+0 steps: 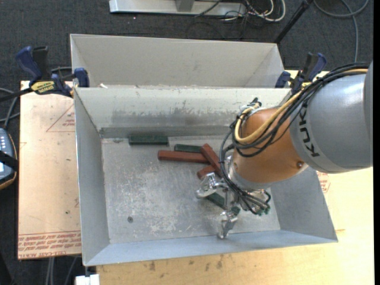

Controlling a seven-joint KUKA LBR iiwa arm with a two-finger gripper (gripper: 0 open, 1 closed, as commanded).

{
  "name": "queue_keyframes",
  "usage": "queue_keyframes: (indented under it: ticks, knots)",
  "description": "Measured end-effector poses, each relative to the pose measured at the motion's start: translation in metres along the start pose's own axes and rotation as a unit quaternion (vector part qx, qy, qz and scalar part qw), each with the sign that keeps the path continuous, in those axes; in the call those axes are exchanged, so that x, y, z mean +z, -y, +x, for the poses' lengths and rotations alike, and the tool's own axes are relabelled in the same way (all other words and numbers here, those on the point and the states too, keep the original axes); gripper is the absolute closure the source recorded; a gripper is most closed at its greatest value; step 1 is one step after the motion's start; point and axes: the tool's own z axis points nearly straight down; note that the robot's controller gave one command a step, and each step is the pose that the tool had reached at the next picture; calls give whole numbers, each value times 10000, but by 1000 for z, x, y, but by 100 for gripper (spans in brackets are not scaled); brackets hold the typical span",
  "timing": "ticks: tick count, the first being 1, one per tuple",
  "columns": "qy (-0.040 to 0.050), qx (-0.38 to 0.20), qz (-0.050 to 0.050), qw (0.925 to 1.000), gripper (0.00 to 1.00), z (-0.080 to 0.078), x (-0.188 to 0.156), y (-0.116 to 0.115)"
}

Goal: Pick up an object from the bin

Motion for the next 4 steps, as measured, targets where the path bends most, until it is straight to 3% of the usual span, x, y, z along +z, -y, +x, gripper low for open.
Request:
queue_keyframes:
  ticks: [1,3,4]
  knots:
    - [70,-842,8,9964,100,-22,15,111]
    - [49,-956,38,9954,100,-25,15,107]
    - [24,-860,13,9963,100,-18,-132,102]
